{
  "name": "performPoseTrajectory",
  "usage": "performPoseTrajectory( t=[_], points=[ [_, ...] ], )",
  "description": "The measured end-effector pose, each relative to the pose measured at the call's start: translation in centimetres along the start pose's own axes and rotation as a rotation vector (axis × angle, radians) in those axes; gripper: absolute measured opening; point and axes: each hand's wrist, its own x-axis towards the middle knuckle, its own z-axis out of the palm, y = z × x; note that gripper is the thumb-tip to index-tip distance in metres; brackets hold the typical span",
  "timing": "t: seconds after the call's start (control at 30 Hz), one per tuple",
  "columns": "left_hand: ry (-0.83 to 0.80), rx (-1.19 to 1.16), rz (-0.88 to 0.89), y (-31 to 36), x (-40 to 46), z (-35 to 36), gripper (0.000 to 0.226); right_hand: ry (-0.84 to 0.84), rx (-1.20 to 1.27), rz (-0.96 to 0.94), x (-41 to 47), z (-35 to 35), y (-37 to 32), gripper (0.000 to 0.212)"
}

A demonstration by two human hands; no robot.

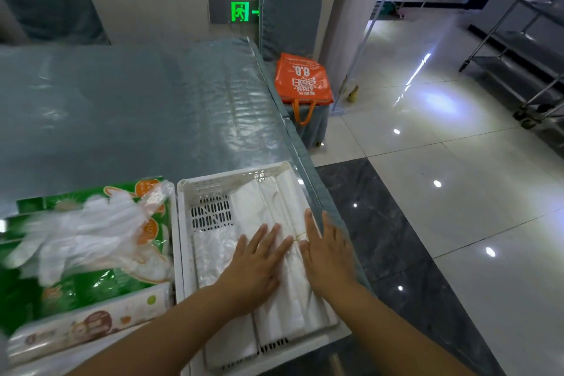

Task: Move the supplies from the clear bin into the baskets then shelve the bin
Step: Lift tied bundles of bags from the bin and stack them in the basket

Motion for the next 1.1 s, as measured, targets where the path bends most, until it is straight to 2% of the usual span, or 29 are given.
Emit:
performPoseTrajectory(
  t=[0.1, 0.23, 0.47, 0.6, 0.83, 1.1],
  points=[
    [0.029, -0.039, -0.01, 0.1, -0.3, -0.4, 0.074, 0.013, 0.006, -0.026, -0.2, -0.8, -0.1, 0.061],
    [0.132, -0.107, -0.083, 0.4, -1.2, -1.8, 0.071, 0.153, -0.025, -0.153, -0.1, -2.9, -1.4, 0.057],
    [0.46, -0.077, -0.234, -1.3, -7.0, -9.2, 0.044, 0.403, 0.087, -0.568, 0.8, -7.7, -8.8, 0.028],
    [0.538, -0.039, -0.392, -3.2, -13.4, -13.5, 0.032, 0.427, 0.193, -0.728, 0.0, -9.3, -15.7, 0.019],
    [0.663, 0.045, -0.606, -6.5, -25.7, -18.2, 0.028, 0.473, 0.312, -0.991, -3.6, -10.6, -26.8, 0.027],
    [0.729, 0.149, -0.797, -13.4, -40.5, -21.9, 0.022, 0.39, 0.414, -1.071, -8.0, -9.1, -39.3, 0.023]
  ],
)
